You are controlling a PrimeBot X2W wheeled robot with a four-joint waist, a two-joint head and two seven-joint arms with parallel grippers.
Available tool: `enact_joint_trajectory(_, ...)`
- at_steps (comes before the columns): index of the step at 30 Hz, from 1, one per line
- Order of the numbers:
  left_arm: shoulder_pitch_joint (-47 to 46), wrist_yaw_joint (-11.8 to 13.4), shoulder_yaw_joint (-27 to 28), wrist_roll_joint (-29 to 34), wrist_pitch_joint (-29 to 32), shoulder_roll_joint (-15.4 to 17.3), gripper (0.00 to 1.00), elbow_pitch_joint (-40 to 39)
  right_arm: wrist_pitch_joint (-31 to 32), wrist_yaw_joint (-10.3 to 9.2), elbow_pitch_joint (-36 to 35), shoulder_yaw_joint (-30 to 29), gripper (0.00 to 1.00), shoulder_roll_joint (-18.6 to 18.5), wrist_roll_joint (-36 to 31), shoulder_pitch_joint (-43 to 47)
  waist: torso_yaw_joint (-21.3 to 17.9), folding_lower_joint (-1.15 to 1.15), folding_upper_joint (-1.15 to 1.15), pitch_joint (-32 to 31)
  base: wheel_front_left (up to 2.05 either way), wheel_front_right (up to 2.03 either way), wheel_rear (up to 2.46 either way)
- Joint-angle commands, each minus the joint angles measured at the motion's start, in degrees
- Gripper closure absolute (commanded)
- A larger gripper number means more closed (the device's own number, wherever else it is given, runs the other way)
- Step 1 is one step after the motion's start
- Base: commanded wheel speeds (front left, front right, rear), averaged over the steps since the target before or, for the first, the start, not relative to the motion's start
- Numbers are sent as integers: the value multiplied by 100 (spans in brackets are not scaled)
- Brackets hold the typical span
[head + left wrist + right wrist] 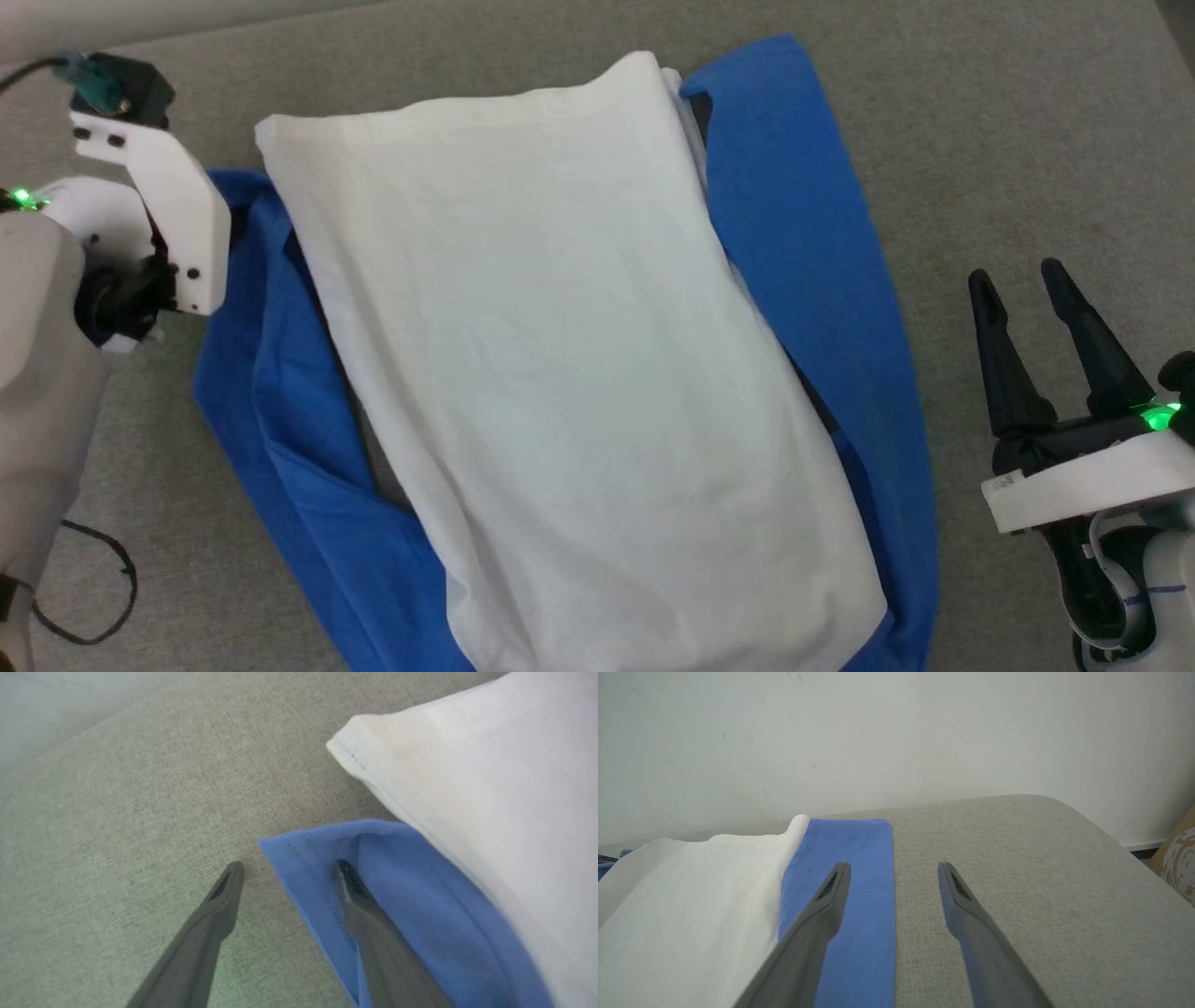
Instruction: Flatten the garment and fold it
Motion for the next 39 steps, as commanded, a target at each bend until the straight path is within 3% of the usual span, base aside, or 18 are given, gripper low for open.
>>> enact_joint_trajectory(1, -18, 48, -61, 45, 104, 49, 0, 119, -48, -12, 38, 12, 0, 22, 21, -82, -113, 0, 0, 117, 0, 0, 0)
enact_joint_trajectory(3, 22, 41, -88, 9, 191, 42, 0, 181, -63, -12, 77, 23, 0, 21, 27, -80, -115, 0, 0, 135, 0, 0, 0)
enact_joint_trajectory(4, 55, 33, -103, -27, 264, 33, 22, 215, -71, -12, 92, 27, 0, 19, 26, -80, -111, 0, 0, 140, 0, 0, 0)
enact_joint_trajectory(5, 94, 18, -120, -82, 365, 22, 96, 246, -78, -12, 106, 26, 0, 16, 24, -79, -102, 0, 0, 141, 0, 0, 0)
enact_joint_trajectory(6, 134, 6, -133, -140, 470, 12, 100, 262, -83, -12, 120, 21, 0, 11, 22, -77, -89, 0, 0, 137, 0, 0, 0)
enact_joint_trajectory(10, 237, 132, -53, -210, 343, 23, 100, 151, -83, -12, 169, -35, 0, -10, 2, -53, 8, 0, 0, 47, 0, 0, 0)
enact_joint_trajectory(19, 653, 409, 366, -294, -1037, 145, 100, -177, -23, -12, 265, -148, 0, -79, -37, 66, 333, 0, 0, -685, 0, 0, 0)
enact_joint_trajectory(26, 954, 436, 537, -81, -2295, 350, 100, -1192, 98, -12, 231, -320, 0, -74, -77, 335, 575, 0, 0, -1338, 0, 0, 0)
enact_joint_trajectory(30, 1064, 394, 497, 69, -2676, 419, 100, -1763, 140, -12, 206, -381, 0, -46, -89, 435, 645, 0, 0, -1545, 0, 0, 0)
enact_joint_trajectory(34, 1264, 503, 390, 267, -2923, 422, 100, -2546, 194, -12, 175, -414, 0, 2, -108, 542, 687, 0, 0, -1770, 0, 0, 0)
enact_joint_trajectory(39, 1519, 548, 10, 375, -2662, 248, 100, -3267, 248, -12, 113, -405, 0, 72, -131, 633, 620, 0, 0, -1922, 0, 0, 0)
